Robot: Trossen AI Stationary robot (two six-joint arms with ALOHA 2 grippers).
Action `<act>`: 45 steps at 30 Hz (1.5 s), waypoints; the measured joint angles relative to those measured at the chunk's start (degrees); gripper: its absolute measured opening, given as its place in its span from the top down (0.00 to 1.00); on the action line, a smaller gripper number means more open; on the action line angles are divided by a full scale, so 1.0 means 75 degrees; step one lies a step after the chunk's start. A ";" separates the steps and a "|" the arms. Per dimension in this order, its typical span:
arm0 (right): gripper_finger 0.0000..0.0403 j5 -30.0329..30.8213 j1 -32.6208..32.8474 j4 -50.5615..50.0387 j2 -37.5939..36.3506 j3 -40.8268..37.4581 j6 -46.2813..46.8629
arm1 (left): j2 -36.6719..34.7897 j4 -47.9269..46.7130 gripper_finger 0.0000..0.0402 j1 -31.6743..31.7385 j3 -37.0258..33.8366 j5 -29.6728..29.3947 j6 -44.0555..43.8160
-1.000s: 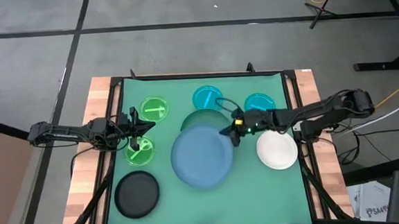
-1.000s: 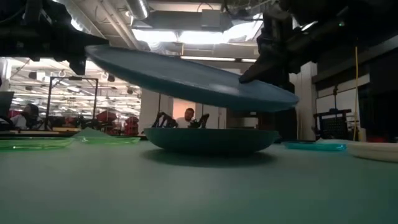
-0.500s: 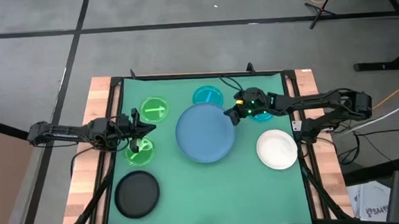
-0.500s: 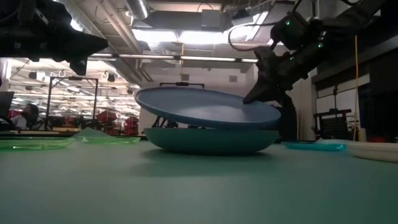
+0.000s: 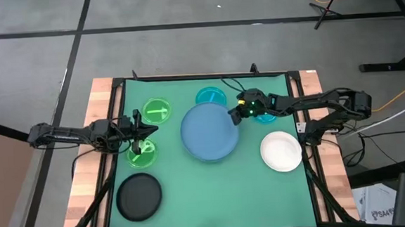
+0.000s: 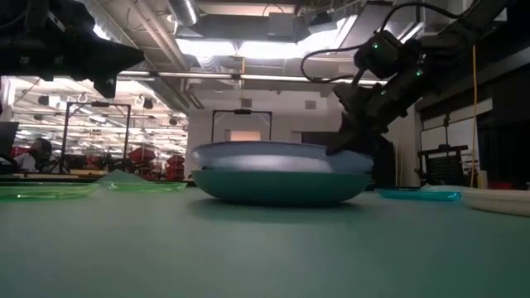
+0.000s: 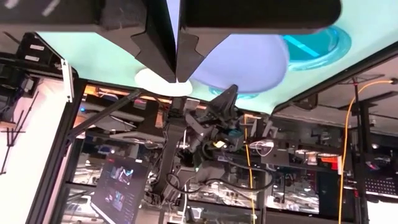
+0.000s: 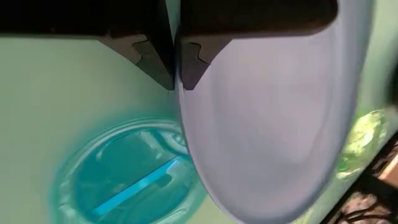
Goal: Stack plastic plates
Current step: Stack the blue plate on the green plate
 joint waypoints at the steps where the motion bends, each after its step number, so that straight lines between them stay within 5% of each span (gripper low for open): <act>1: 1.00 0.0025 0.0001 -0.0008 0.0000 0.0000 -0.0013 | 0.0000 0.0007 0.98 0.0000 0.0000 0.0000 0.0000; 16: 0.98 -0.0148 0.0023 -0.0391 0.0404 0.0000 -0.0139 | 0.0000 0.0022 0.98 0.0000 0.0000 -0.0056 -0.0006; 33: 0.70 -0.0207 0.0026 -0.0621 0.0450 0.0000 -0.0544 | 0.0000 0.0023 0.98 0.0002 0.0000 -0.0070 -0.0009; 37: 0.73 -0.0285 0.0031 -0.0600 0.0501 0.0000 -0.0574 | 0.0000 0.0022 0.98 0.0000 0.0000 -0.0070 -0.0012; 42: 0.94 -0.0310 0.0030 -0.0518 0.0500 0.0000 -0.0817 | 0.0000 0.0022 0.98 0.0003 0.0000 -0.0070 -0.0015; 45: 0.97 -0.0299 0.0026 -0.0517 0.0498 0.0000 -0.0923 | 0.0000 0.0022 0.98 0.0003 0.0000 -0.0074 -0.0012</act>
